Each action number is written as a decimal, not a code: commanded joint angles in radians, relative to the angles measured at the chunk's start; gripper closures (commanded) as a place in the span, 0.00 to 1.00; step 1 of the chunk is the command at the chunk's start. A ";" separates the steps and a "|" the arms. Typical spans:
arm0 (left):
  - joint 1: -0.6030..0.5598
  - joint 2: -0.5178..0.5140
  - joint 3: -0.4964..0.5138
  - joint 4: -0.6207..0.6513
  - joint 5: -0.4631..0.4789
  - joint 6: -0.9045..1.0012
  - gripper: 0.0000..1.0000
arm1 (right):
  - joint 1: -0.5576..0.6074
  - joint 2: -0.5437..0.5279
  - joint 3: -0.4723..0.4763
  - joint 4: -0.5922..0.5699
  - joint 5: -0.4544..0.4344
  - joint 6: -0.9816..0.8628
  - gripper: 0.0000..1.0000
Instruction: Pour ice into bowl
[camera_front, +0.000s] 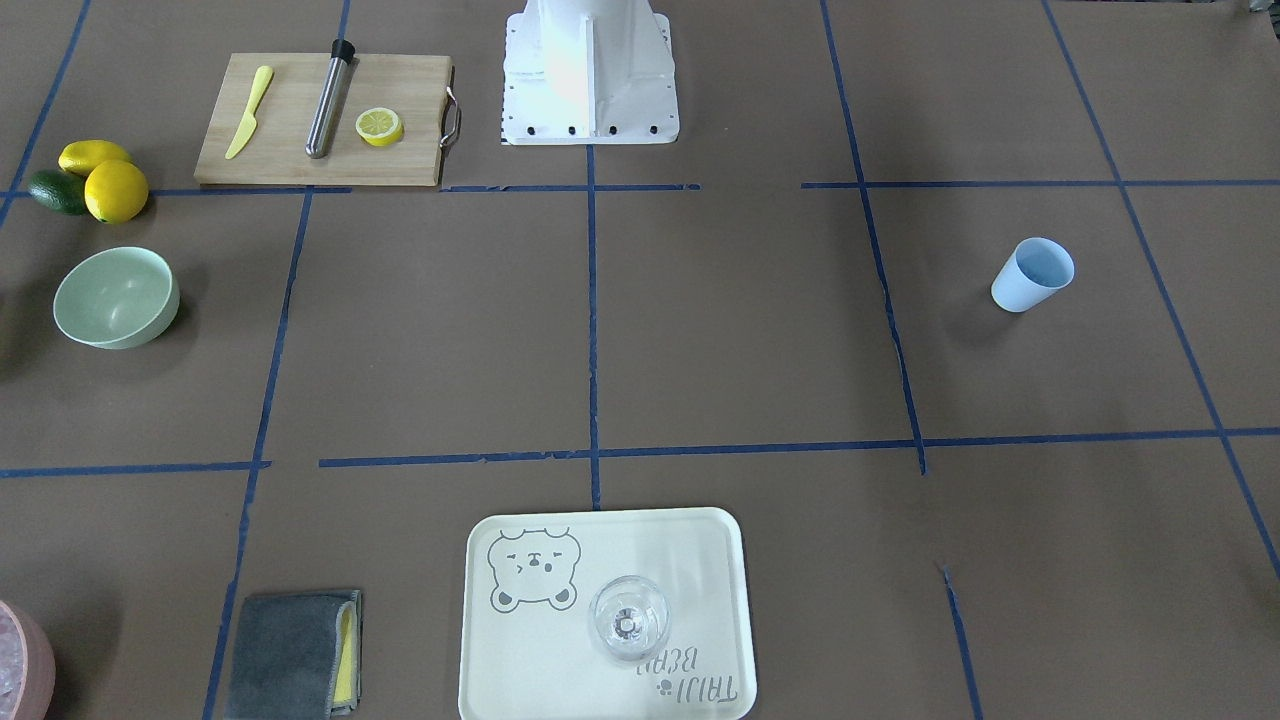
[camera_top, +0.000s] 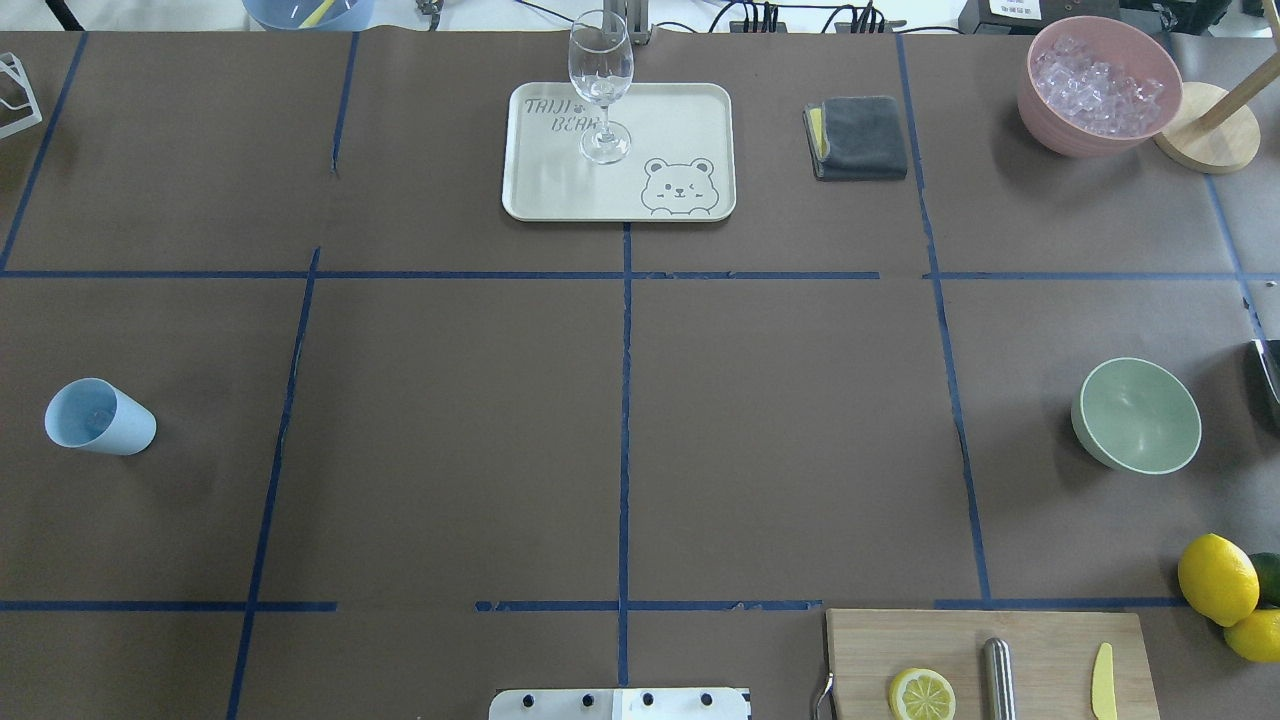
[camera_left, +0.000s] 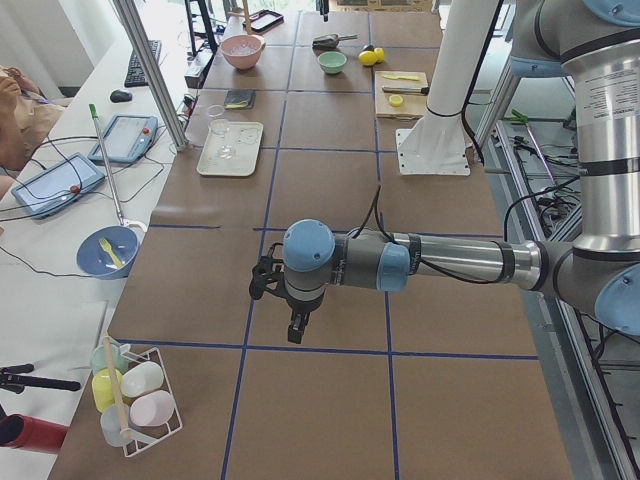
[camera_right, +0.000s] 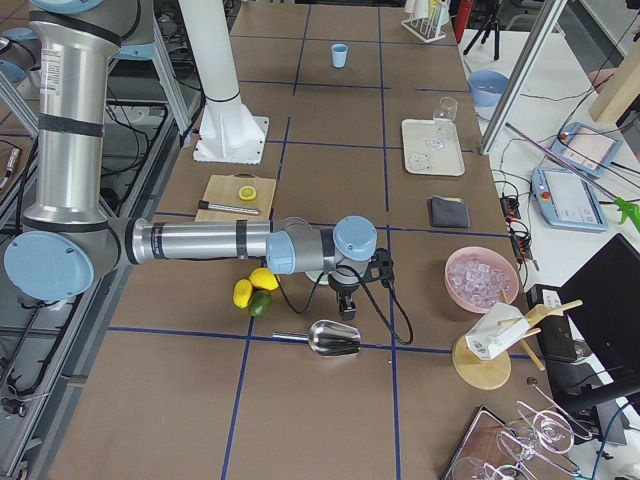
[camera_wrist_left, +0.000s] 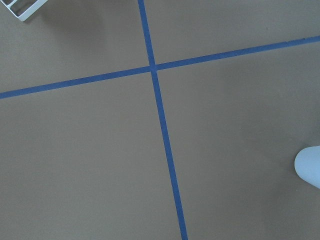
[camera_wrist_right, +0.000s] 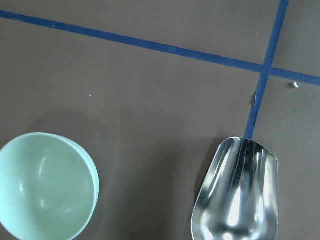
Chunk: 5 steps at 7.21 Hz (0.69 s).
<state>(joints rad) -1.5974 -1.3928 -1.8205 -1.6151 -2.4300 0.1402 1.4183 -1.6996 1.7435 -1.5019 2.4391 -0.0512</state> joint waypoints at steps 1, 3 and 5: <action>-0.001 -0.002 0.009 -0.052 -0.029 0.001 0.00 | -0.056 -0.005 0.002 0.012 -0.002 0.089 0.00; 0.000 0.003 0.007 -0.074 -0.081 -0.001 0.00 | -0.174 -0.037 0.001 0.311 -0.029 0.445 0.00; 0.000 0.003 0.009 -0.088 -0.115 0.001 0.00 | -0.357 -0.110 -0.001 0.637 -0.162 0.776 0.06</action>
<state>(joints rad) -1.5969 -1.3904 -1.8122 -1.6919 -2.5193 0.1414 1.1741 -1.7634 1.7440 -1.0608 2.3605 0.5314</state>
